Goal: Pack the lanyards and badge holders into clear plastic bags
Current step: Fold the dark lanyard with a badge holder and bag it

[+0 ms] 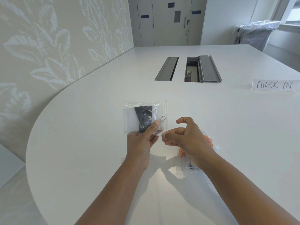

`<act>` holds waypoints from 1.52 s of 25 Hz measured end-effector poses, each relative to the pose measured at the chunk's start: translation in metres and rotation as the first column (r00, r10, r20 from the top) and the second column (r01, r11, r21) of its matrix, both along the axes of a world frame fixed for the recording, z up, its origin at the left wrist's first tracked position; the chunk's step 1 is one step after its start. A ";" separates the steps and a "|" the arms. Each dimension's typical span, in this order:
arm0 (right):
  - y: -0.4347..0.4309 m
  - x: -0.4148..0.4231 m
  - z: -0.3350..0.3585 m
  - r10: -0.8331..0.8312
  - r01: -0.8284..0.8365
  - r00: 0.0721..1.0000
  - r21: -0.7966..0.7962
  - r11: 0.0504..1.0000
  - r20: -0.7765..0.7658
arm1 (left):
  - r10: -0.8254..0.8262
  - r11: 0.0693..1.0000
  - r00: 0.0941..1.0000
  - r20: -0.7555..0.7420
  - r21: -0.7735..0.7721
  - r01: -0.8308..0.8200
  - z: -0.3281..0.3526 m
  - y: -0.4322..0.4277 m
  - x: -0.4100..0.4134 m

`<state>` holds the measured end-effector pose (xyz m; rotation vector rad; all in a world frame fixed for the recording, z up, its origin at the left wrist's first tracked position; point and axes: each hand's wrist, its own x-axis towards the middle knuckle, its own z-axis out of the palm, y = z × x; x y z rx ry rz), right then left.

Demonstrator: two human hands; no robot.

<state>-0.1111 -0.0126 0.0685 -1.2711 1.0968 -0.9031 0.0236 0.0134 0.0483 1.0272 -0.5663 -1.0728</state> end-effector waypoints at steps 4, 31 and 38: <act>0.000 -0.001 -0.001 0.008 -0.008 1.000 -0.026 1.000 -0.025 | -0.003 1.000 1.000 0.006 0.010 0.003 -0.001 0.001 -0.002; -0.006 -0.004 -0.002 -0.054 0.060 0.997 -0.147 0.987 0.049 | -0.064 0.997 0.993 0.104 -0.032 0.068 -0.002 0.002 -0.006; -0.003 -0.007 0.004 -0.129 0.143 0.980 -0.090 0.986 0.149 | -0.084 0.996 0.995 0.047 0.007 0.084 -0.001 0.004 -0.004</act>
